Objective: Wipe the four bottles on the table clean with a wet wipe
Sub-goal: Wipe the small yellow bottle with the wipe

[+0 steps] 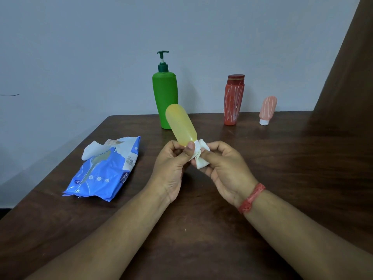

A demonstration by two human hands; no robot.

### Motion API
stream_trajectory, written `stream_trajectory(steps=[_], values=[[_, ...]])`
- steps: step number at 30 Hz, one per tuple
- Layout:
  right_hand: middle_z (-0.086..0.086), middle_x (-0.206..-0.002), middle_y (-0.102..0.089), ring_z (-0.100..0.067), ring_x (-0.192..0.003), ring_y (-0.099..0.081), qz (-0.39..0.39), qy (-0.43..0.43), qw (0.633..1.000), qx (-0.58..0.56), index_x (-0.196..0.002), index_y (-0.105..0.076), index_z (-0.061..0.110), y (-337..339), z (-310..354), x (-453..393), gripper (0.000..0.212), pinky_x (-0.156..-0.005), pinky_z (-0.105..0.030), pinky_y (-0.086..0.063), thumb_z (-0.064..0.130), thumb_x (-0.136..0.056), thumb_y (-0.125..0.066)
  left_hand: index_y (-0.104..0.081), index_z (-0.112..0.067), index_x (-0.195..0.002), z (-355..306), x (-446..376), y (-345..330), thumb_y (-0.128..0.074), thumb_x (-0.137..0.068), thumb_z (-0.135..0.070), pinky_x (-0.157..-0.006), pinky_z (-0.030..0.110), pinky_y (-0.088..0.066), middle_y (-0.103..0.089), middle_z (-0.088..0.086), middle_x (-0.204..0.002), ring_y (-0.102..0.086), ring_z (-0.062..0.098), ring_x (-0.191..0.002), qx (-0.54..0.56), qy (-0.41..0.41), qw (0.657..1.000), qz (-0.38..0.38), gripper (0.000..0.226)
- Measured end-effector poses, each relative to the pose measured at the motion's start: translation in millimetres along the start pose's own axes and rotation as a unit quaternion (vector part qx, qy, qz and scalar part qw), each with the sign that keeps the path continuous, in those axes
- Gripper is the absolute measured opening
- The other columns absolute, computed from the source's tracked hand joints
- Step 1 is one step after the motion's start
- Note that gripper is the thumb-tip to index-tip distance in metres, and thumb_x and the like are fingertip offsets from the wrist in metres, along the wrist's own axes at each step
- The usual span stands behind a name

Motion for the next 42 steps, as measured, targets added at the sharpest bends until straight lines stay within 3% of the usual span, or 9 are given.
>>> stream_trajectory(steps=[4, 8, 12, 17, 24, 27, 31, 36, 42], values=[[-0.019, -0.102, -0.074, -0.024, -0.087, -0.074, 0.019, -0.01, 1.0, -0.02, -0.099, -0.063, -0.003, -4, 3, 2, 0.006, -0.074, -0.033, -0.062, -0.005, -0.093, -0.062, -0.064, -0.007, -0.107, -2, -3, 4, -0.077, -0.073, -0.03, -0.093, 0.04, -0.053, -0.072, 0.008, -0.101, -0.067, 0.024, -0.1, -0.01, -0.016, 1.0, -0.004, 0.043], [-0.015, -0.097, -0.075, -0.023, -0.087, -0.07, -0.017, 0.106, 0.988, 0.112, -0.094, -0.071, 0.007, 5, 20, -2, 0.009, -0.082, -0.041, -0.059, 0.001, -0.093, -0.065, -0.064, -0.005, -0.113, -1, -2, 1, -0.077, -0.073, -0.027, -0.097, 0.039, -0.052, -0.074, 0.006, -0.101, -0.068, 0.019, -0.099, -0.031, -0.021, 0.999, 0.002, 0.047], [-0.001, -0.091, -0.074, -0.013, -0.083, -0.067, -0.001, 0.199, 0.938, 0.283, -0.093, -0.075, 0.018, 7, 28, -3, 0.012, -0.073, -0.029, -0.055, 0.009, -0.093, -0.067, -0.058, 0.004, -0.118, 2, 1, -1, -0.077, -0.071, -0.029, -0.093, 0.035, -0.052, -0.074, 0.008, -0.103, -0.067, 0.018, -0.098, -0.059, -0.016, 0.998, 0.002, 0.061], [0.006, -0.095, -0.065, -0.003, -0.089, -0.061, 0.042, 0.365, 0.817, 0.444, -0.092, -0.073, 0.01, -13, 34, 9, 0.013, -0.074, -0.009, -0.045, -0.001, -0.087, -0.07, -0.059, 0.004, -0.121, 5, 1, 7, -0.075, -0.076, -0.033, -0.092, 0.039, -0.052, -0.071, 0.014, -0.108, -0.064, 0.025, -0.101, -0.027, 0.013, 0.999, -0.022, 0.061], [-0.004, -0.092, -0.074, -0.01, -0.08, -0.064, 0.002, 0.182, 0.948, 0.263, -0.095, -0.074, 0.015, 7, 21, -8, 0.012, -0.074, -0.029, -0.054, 0.008, -0.096, -0.064, -0.064, -0.002, -0.121, 2, 0, -1, -0.069, -0.083, -0.024, -0.085, 0.027, -0.055, -0.073, 0.01, -0.115, -0.069, 0.018, -0.102, 0.006, 0.015, 1.0, 0.012, 0.045], [-0.009, -0.097, -0.075, -0.017, -0.09, -0.066, 0.011, 0.09, 0.988, 0.124, -0.097, -0.072, 0.011, 9, 12, -11, 0.013, -0.085, -0.038, -0.055, 0.006, -0.098, -0.059, -0.069, -0.007, -0.113, 3, 1, -3, -0.064, -0.086, -0.028, -0.085, 0.025, -0.055, -0.074, 0.007, -0.111, -0.069, 0.014, -0.1, -0.015, 0.02, 0.999, 0.027, 0.035], [-0.011, -0.101, -0.076, -0.022, -0.099, -0.07, 0.013, 0.057, 0.994, 0.091, -0.097, -0.072, 0.011, 9, 8, -12, 0.014, -0.09, -0.039, -0.058, 0.005, -0.097, -0.06, -0.067, -0.011, -0.113, 1, 2, -1, -0.066, -0.09, -0.028, -0.088, 0.03, -0.056, -0.073, 0.01, -0.113, -0.069, 0.018, -0.101, -0.104, -0.015, 0.994, -0.012, 0.029], [-0.004, -0.103, -0.075, -0.026, -0.107, -0.068, 0.006, 0.1, 0.978, 0.182, -0.088, -0.077, 0.026, 12, 14, -14, 0.018, -0.098, -0.048, -0.054, 0.015, -0.096, -0.064, -0.064, -0.013, -0.106, -4, 7, 2, -0.07, -0.092, -0.024, -0.089, 0.034, -0.059, -0.076, 0.004, -0.101, -0.073, 0.018, -0.095, -0.184, -0.058, 0.979, -0.071, 0.019], [-0.008, -0.104, -0.075, -0.028, -0.107, -0.069, 0.008, 0.092, 0.983, 0.161, -0.09, -0.077, 0.02, 12, 13, -15, 0.015, -0.097, -0.048, -0.055, 0.013, -0.095, -0.065, -0.07, -0.011, -0.104, -3, 11, 0, -0.074, -0.088, -0.02, -0.096, 0.041, -0.057, -0.076, 0.009, -0.102, -0.071, 0.024, -0.101, -0.139, -0.032, 0.988, -0.057, 0.019]])
Point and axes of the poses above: each hand's wrist, its own x-axis away from the middle knuckle, its own y-axis out of the back of the hand, z = x × y, the point moved 6 cm from there along -x, towards the middle knuckle
